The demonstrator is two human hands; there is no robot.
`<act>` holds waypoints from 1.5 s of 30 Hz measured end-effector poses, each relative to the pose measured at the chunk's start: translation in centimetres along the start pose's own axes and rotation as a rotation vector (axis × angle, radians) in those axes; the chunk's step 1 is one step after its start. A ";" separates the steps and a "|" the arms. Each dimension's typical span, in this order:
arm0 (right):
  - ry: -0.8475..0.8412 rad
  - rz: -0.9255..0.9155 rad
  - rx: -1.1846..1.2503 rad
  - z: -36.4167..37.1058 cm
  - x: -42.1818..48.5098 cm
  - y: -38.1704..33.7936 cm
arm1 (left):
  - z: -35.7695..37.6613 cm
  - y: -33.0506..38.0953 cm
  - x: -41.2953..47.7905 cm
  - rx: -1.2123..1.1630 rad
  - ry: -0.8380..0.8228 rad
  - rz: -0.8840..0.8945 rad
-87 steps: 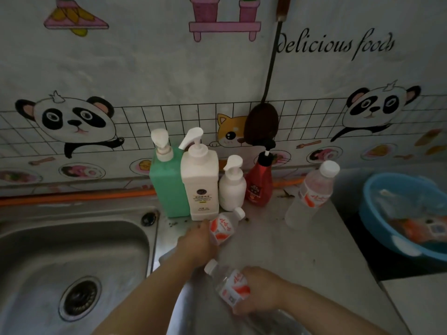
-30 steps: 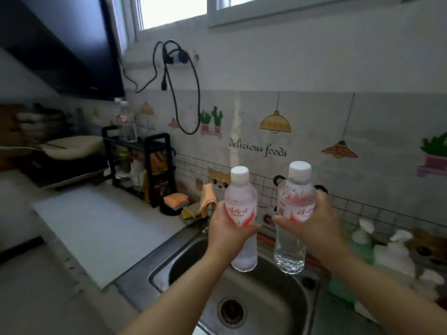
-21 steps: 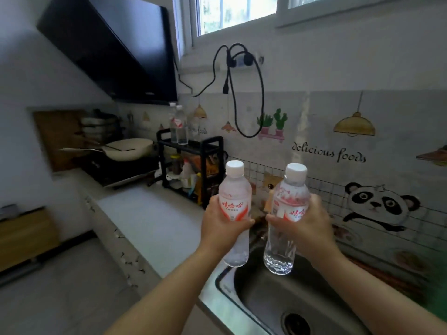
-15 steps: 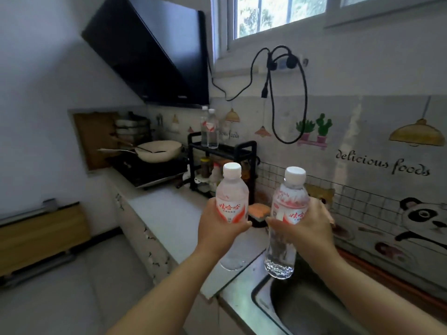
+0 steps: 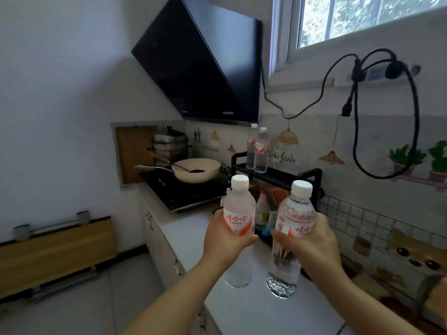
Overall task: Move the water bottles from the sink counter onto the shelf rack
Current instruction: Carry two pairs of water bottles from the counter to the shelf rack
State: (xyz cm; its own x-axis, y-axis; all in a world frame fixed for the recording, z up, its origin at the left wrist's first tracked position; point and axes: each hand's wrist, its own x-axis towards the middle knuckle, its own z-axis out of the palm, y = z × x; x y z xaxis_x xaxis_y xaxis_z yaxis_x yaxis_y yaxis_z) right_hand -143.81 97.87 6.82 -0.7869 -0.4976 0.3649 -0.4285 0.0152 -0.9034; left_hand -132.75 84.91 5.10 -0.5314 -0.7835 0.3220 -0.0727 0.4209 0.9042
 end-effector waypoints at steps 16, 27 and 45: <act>0.163 0.007 -0.093 11.8 17.4 1.8 | 0.9 -6.1 22.9 -0.071 -0.139 0.043; 0.467 0.022 -0.184 18.9 26.6 1.7 | 1.8 -9.0 38.2 -0.182 -0.405 0.178; 0.605 -0.086 -0.198 16.2 38.6 1.0 | 11.0 -3.8 49.5 -0.279 -0.568 0.305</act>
State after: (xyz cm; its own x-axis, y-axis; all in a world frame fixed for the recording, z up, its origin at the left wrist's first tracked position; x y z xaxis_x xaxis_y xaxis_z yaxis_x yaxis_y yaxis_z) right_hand -167.37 64.65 16.37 -0.8324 0.0721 0.5494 -0.5300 0.1856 -0.8274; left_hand -168.08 49.57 14.47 -0.8579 -0.2567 0.4452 0.3287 0.3917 0.8593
